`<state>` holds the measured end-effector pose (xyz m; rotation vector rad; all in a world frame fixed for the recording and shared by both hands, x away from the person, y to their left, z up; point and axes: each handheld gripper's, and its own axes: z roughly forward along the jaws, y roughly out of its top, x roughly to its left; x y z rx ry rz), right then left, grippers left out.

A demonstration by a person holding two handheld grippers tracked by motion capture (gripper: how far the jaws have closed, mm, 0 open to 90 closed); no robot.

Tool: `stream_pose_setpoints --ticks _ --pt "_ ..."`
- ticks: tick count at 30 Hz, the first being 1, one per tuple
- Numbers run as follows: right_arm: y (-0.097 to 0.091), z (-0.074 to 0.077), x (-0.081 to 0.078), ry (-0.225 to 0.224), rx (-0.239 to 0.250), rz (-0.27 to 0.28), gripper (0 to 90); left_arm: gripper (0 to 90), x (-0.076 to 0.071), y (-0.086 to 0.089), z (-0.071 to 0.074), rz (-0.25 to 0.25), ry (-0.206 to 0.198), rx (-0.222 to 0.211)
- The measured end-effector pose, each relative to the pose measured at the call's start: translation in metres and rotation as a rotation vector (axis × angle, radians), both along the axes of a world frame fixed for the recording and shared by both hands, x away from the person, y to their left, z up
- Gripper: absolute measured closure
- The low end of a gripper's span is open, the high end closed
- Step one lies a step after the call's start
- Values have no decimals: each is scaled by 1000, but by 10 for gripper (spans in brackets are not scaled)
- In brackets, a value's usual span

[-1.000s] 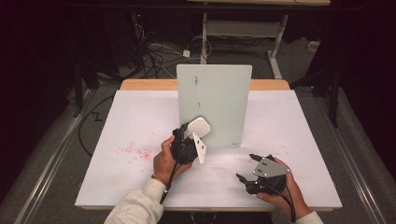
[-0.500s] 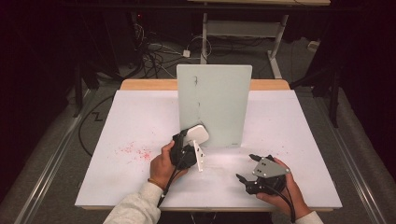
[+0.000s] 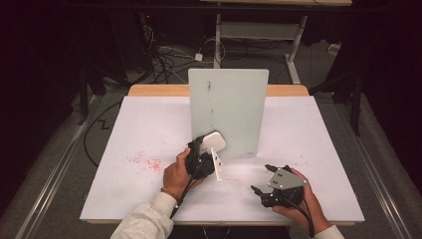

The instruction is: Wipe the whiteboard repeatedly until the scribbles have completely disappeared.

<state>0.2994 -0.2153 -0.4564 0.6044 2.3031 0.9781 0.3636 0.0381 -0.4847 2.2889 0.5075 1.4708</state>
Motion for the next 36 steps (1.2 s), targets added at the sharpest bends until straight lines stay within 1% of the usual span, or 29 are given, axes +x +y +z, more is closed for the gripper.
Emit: stream_pose_setpoints --ticks 1,3,4,5,6,7,8,9,10,13,14,19,20,21,22,23,24,25,26,27,29,30,31,32,33,34,36 --pt "0 0 0 3 0 1 223 289 0 -6 0 -1 -9 -16" --pt "1 -1 1 6 -1 4 223 289 0 -9 1 -4 -8 -16" --pt "1 -1 1 6 -1 4 223 289 0 -12 1 -11 -8 -13" --pt "1 -1 1 7 -1 5 223 289 0 -16 1 -18 -7 9" --pt "1 -1 1 7 0 4 223 289 1 -19 0 -30 -16 -3" --pt "0 -1 1 10 2 5 223 289 1 -21 0 -34 -15 5" --pt "0 -1 1 10 2 5 223 289 1 -23 0 -43 -21 -5" --pt "0 0 1 8 6 1 223 289 1 -25 0 -44 -22 -4" --pt "-1 0 1 11 10 -1 223 289 2 -26 -2 -52 -31 -35" --pt "-1 -1 1 12 11 1 223 290 3 -26 0 -60 -31 -38" --pt "-1 -1 1 12 11 1 223 290 3 -25 0 -64 -30 -32" --pt "-2 0 1 8 13 3 223 290 7 -14 13 -55 -26 -74" --pt "-2 0 1 8 12 4 223 290 8 -11 15 -53 -34 -85" --pt "-2 0 1 8 12 2 223 290 8 -7 19 -43 -31 -69" --pt "-2 0 1 5 11 4 223 290 9 -3 21 -43 -36 -99" --pt "-2 0 1 5 12 1 223 290 10 1 23 -40 -31 -106" --pt "-3 0 1 5 12 0 223 290 11 6 26 -28 -35 -115" --pt "-3 0 1 5 11 0 223 290 11 6 26 -28 -35 -115" --pt "-3 0 1 6 12 -4 223 290 11 12 27 -16 -36 -130" --pt "-3 0 1 7 12 -3 223 290 11 12 27 -16 -36 -130" --pt "-3 0 0 5 8 1 223 291 11 18 27 -6 -36 -145" --pt "-2 0 0 5 5 1 223 291 11 21 27 -9 -44 -142" --pt "-2 0 0 6 7 0 223 291 10 26 25 -1 -45 -146" --pt "-2 0 0 6 7 1 223 291 10 26 25 -1 -45 -146" --pt "-2 0 0 5 8 1 223 291 10 29 24 4 -41 -150" --pt "-2 0 0 6 9 1 223 291 9 31 22 19 -30 -165" --pt "-2 0 0 8 8 0 223 291 8 35 18 31 -23 -173"
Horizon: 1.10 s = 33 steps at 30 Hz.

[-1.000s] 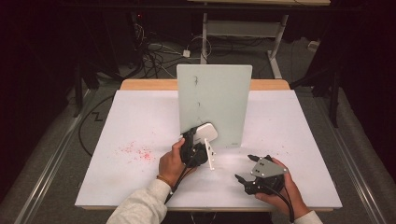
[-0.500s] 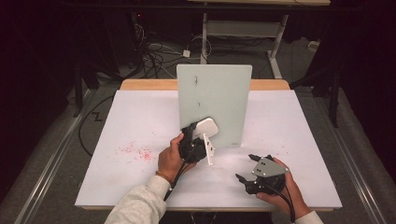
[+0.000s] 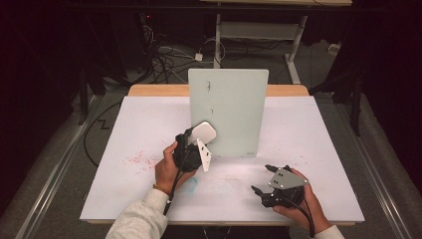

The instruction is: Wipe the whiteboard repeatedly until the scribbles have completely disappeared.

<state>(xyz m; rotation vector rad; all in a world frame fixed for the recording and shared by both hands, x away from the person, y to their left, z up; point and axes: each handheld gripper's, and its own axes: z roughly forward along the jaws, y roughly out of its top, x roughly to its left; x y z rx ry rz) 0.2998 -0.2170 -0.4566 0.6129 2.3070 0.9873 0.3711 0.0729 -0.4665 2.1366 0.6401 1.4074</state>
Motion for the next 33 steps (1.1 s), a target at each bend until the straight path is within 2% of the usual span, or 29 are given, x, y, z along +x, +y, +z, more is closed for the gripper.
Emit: stream_pose_setpoints --ticks 5,10,11,12,14,16,17,18,21,26,27,33 --pt "1 0 -1 1 -1 0 223 291 -2 6 -7 6 7 8" --pt "1 0 -1 1 -1 5 223 291 -5 0 -13 14 3 38" --pt "1 0 -1 1 -1 5 223 291 -5 -3 -14 3 -6 63" --pt "1 0 -1 2 -3 4 223 291 -7 -6 -18 2 9 70" --pt "1 0 0 3 -3 4 223 291 -8 -12 -24 -16 8 99" --pt "1 0 -1 0 -1 3 223 292 -10 -16 -29 -23 -7 117" --pt "1 0 -1 -1 -1 3 223 292 -11 -17 -30 -21 -8 164" --pt "1 0 -1 3 5 3 223 292 -12 -19 -30 -23 -13 184" --pt "2 1 -1 3 6 8 223 292 -13 -23 -32 -31 -23 205" --pt "2 0 0 3 1 11 223 291 -13 -35 -35 -73 -40 302" --pt "2 0 0 3 2 11 223 291 -12 -38 -36 -88 -45 287" --pt "3 -1 0 7 0 10 223 291 -10 -50 -35 -128 -51 292"
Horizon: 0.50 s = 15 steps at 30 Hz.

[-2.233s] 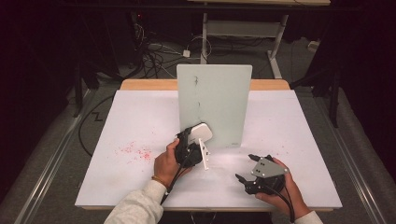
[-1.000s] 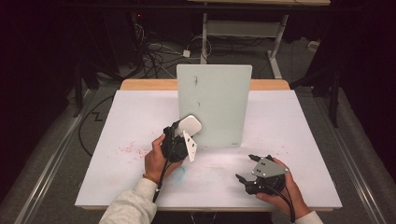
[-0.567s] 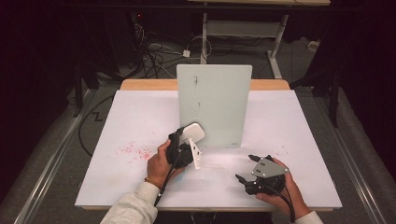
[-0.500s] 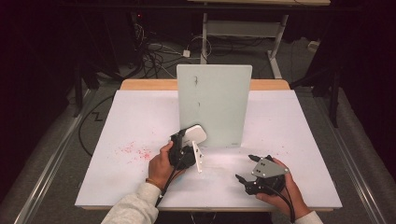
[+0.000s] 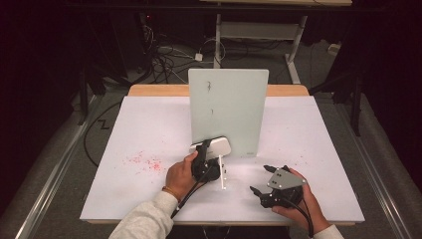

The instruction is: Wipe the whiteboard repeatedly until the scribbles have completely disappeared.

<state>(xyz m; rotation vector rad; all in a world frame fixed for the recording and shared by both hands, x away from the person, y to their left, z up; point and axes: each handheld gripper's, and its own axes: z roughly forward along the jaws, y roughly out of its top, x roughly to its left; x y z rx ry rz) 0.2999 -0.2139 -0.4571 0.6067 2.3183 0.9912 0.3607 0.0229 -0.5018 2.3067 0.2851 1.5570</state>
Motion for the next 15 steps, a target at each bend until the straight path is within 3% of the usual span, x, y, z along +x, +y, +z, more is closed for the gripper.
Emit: stream_pose_setpoints --ticks 5,15 --pt "0 1 0 -3 2 2 223 292 0 -12 0 -20 -6 13" --pt "-1 2 0 -4 7 4 223 292 1 -22 0 -39 -5 -7"
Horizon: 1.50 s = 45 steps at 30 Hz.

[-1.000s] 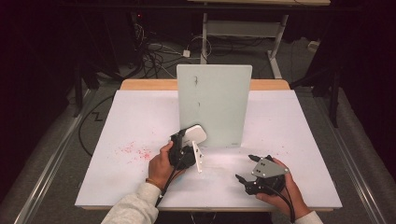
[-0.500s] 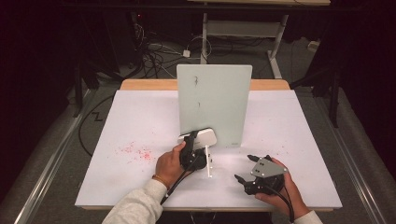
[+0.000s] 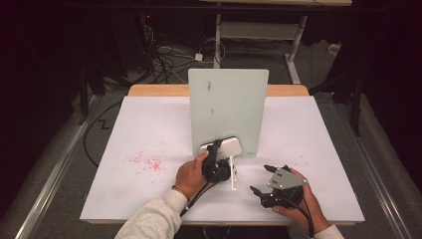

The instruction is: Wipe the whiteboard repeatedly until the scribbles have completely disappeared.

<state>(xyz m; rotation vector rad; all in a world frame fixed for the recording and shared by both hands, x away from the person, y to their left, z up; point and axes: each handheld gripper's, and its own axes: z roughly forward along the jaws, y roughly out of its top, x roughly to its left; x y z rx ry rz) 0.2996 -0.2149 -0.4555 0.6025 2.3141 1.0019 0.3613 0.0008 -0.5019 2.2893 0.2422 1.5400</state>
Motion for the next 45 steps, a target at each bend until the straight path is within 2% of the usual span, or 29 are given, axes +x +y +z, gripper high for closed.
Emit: stream_pose_setpoints --ticks 5,8,10,13,17,19,22,24,31,34,38,43,44,45 --pt "-2 1 -1 -2 8 -6 223 292 1 17 4 14 30 -12" --pt "-3 1 0 -4 6 -9 223 292 0 34 2 17 24 19" --pt "-3 2 -1 -6 7 -9 223 292 1 44 2 20 24 10" --pt "-3 2 -1 -7 7 -10 223 292 0 58 2 36 22 38" --pt "-1 2 -1 -5 3 -6 223 292 1 74 3 54 30 50" --pt "-1 1 -1 -4 2 -7 223 292 1 82 4 69 33 48" --pt "-2 2 -2 -6 6 -9 223 292 2 92 4 89 44 19" --pt "-2 2 -1 -5 8 -9 222 292 2 97 5 103 48 28" --pt "0 2 -1 -6 3 -2 223 292 0 91 3 113 40 -4" --pt "0 1 -1 -4 1 -3 223 293 1 86 6 109 54 -33" --pt "0 1 -1 -3 -3 -4 223 293 3 77 13 107 64 -89" --pt "0 0 -1 -1 -4 -5 223 293 8 68 27 104 38 -143" --pt "0 0 -1 -1 -4 -5 223 292 9 66 31 109 35 -138" --pt "0 0 -1 -2 -4 -5 222 293 11 65 34 102 29 -158"
